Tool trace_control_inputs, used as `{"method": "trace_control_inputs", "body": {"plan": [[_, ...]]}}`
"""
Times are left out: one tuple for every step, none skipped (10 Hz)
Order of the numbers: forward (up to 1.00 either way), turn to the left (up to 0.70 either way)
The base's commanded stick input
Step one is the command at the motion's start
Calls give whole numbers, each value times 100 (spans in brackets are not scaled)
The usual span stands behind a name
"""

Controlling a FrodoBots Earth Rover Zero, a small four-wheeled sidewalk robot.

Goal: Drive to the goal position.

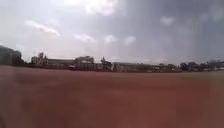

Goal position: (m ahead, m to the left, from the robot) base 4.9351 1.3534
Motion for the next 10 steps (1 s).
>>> {"method": "trace_control_inputs", "body": {"plan": [[70, 0], [70, 0], [70, 0], [70, 0], [70, 0], [70, 0], [70, 0], [70, 20], [70, 35], [70, 35]]}}
